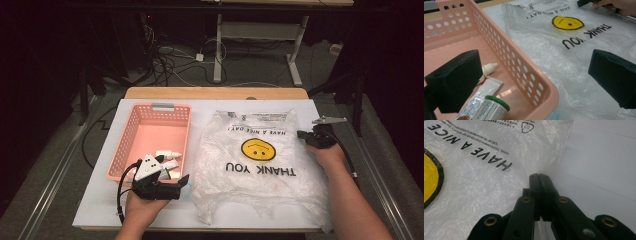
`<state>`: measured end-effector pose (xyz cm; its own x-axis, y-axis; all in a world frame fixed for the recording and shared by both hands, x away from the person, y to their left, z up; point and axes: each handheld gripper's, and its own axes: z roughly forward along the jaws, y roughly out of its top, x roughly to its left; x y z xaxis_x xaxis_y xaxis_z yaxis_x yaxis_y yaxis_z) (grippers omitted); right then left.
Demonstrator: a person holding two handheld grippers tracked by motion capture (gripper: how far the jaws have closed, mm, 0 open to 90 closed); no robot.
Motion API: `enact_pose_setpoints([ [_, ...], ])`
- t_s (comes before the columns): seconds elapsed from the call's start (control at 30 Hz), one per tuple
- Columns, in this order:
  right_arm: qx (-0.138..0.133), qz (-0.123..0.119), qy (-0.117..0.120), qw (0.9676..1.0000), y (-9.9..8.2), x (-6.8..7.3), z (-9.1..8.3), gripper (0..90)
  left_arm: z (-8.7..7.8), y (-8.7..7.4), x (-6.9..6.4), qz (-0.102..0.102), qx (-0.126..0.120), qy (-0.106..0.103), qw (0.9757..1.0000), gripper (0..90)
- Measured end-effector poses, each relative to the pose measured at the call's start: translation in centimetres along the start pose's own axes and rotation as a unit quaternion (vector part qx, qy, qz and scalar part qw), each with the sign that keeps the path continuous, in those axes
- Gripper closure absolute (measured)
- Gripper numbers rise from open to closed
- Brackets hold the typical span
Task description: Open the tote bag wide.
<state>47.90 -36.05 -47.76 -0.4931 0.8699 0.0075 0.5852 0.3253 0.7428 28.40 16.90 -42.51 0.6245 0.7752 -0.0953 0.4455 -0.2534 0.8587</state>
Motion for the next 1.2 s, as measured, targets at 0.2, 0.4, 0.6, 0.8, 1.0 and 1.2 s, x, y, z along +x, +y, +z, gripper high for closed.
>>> enact_pose_setpoints([
  [0.2,0.001,0.001,0.001,1.0,0.0,0.0,0.0,90.0,0.0,0.0,0.0,0.0,0.0,0.0,1.0,0.0],
  [0.4,-0.001,0.003,0.001,1.0,0.0,0.0,-0.1,90.0,0.1,0.0,-0.1,0.001,0.001,0.0,1.0,0.0],
  [0.6,-0.008,0.014,-0.004,0.9999,0.0,-0.2,-0.6,90.0,0.2,0.1,-0.3,0.004,0.002,-0.004,1.0,0.0],
  [0.8,-0.037,0.059,-0.029,0.9971,0.1,-2.2,-1.4,90.0,0.3,0.5,-0.7,0.009,0.002,0.002,1.0,0.0],
  [1.0,-0.045,0.102,-0.072,0.9911,-0.3,-4.7,-1.9,90.0,0.3,0.4,-0.6,0.007,0.002,0.003,1.0,0.0],
  [1.2,-0.062,0.133,-0.12,0.9818,-1.3,-6.2,-3.4,90.0,0.1,0.4,-0.4,0.006,-0.002,0.0,1.0,0.0],
])
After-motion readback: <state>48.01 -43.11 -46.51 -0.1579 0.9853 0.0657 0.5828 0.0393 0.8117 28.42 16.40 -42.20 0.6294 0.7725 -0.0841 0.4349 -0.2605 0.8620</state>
